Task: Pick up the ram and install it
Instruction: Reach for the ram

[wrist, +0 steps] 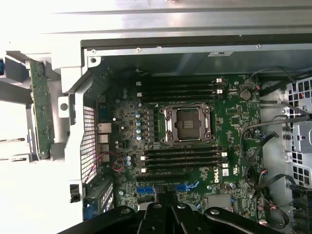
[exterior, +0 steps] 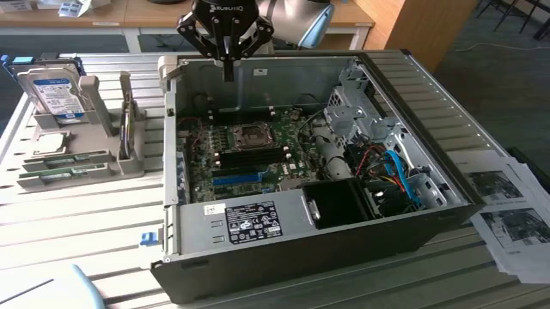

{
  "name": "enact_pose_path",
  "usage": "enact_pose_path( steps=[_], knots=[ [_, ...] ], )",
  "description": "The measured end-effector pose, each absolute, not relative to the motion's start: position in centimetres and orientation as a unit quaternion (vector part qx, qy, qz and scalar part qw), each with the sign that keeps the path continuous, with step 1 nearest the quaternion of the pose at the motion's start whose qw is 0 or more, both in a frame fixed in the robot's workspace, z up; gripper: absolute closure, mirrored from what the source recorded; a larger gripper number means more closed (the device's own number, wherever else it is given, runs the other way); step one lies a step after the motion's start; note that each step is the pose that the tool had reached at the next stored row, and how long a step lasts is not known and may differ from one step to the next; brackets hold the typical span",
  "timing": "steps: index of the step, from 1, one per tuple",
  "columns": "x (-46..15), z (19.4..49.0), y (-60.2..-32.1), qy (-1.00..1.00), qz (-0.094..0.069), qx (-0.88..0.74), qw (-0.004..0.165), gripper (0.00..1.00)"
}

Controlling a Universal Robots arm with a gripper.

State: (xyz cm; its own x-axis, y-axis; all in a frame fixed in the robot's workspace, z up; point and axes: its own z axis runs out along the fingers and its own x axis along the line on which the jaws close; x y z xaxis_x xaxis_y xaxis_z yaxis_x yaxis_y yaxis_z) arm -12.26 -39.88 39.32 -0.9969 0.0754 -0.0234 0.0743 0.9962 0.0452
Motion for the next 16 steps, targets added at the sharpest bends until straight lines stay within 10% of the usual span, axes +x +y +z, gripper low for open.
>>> enact_pose_path(
  steps=[16],
  knots=[
    [-16.0, 39.3, -39.9, 0.999, 0.022, 0.037, 0.012, 0.91]
  ],
)
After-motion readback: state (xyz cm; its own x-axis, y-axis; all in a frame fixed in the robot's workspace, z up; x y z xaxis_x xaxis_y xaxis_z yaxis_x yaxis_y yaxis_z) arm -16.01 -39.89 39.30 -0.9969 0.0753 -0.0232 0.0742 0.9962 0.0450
